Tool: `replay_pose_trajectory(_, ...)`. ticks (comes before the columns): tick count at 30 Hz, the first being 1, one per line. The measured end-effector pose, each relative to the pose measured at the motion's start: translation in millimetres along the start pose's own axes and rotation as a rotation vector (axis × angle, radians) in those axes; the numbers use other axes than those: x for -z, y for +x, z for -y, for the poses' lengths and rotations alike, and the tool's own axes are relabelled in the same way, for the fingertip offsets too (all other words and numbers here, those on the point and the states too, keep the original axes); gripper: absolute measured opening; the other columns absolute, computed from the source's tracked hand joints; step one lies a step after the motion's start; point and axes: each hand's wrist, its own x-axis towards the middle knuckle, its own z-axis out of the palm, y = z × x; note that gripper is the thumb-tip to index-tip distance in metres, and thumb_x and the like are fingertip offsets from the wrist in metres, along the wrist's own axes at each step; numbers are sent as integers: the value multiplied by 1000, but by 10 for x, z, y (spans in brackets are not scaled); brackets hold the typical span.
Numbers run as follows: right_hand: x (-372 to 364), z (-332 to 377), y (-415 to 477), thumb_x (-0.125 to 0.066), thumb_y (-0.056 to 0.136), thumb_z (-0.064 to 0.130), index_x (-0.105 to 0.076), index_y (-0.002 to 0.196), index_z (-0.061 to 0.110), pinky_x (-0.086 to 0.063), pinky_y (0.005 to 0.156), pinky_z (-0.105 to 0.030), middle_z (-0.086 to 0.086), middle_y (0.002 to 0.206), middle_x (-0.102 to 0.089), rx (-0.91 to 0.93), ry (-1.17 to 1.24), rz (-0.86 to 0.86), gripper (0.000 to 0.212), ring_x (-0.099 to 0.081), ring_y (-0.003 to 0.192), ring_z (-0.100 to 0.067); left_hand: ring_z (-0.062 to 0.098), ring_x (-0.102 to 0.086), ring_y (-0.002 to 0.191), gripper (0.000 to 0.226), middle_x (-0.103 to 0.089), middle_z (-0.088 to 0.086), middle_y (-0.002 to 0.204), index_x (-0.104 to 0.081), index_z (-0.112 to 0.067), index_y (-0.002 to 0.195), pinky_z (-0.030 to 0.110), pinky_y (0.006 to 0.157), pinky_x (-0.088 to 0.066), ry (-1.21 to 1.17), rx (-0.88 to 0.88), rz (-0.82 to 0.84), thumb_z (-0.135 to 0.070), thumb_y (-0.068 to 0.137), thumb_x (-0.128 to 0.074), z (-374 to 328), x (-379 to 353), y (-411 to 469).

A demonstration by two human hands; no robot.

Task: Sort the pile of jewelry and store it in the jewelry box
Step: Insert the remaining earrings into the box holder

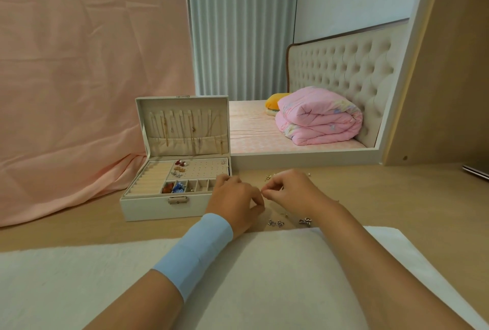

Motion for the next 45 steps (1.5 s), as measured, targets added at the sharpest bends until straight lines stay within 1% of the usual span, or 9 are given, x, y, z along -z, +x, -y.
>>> replay_pose_trajectory(7,-31,184,-21,-80,85,16,-81,100,22,-38,58,-2,15,82,-71,-3,163,-19,16,-55,56,15,9,-54,91,7,-62,-20,87,-67,-37,96,31,89,-45,-334,112,-141,-33,91,-64,371,192,-50)
replay_pose_trajectory(11,-66,345,-27,-79,87,20,-82,98,19,-36,52,-3,24,59,-65,23,214,-20,11,-53,50,12,5,-57,86,18,-66,-19,89,-70,-37,103,21,78,-46,-594,142,-165,-23,92,-65,569,170,-128)
replay_pose_trajectory(18,-131,724,124,-76,90,23,-80,89,22,-39,52,-15,14,48,-55,60,313,71,5,-44,47,-4,19,-68,92,18,-75,-10,91,-77,-31,99,39,90,-54,-852,132,-110,-17,92,-67,853,347,-109)
replay_pose_trajectory(23,-223,1015,311,-73,91,32,-79,78,22,-43,56,-20,8,57,-65,118,294,85,18,-48,50,-7,21,-66,82,11,-74,-1,88,-77,-31,93,28,76,-56,-933,218,-157,-24,92,-68,1054,529,-160)
replay_pose_trajectory(26,-339,1180,431,-75,89,37,-80,74,24,-48,59,-25,6,71,-73,105,281,61,21,-51,50,-7,6,-62,68,12,-73,-5,83,-76,-32,88,16,66,-53,-964,257,-182,-24,92,-67,1183,573,-214)
replay_pose_trajectory(31,-473,1357,594,-84,74,50,-76,78,29,-52,64,-27,14,69,-68,145,116,-48,22,-60,62,1,5,-57,61,9,-72,-3,79,-76,-26,88,19,64,-51,-1006,307,-197,-32,89,-70,1387,622,-254)
replay_pose_trajectory(34,-537,1447,632,-87,76,38,-76,88,35,-55,62,-23,13,82,-73,240,195,-32,16,-63,62,-1,4,-56,60,14,-72,0,83,-76,-20,91,15,58,-48,-1027,348,-176,-32,90,-69,1496,650,-266)
replay_pose_trajectory(41,-640,1579,754,-81,84,15,-82,92,20,-41,48,-9,22,66,-70,310,174,87,10,-58,54,5,-3,-53,51,15,-67,-14,67,-75,-14,92,8,52,-42,-1050,420,-160,-25,93,-65,1651,697,-308)
replay_pose_trajectory(45,-689,1498,923,-76,89,20,-80,93,26,-44,59,-12,18,77,-70,265,118,-63,8,-59,59,9,2,-57,56,10,-74,-6,80,-75,-16,95,11,54,-46,-1058,453,-278,-21,92,-67,1691,653,-279)
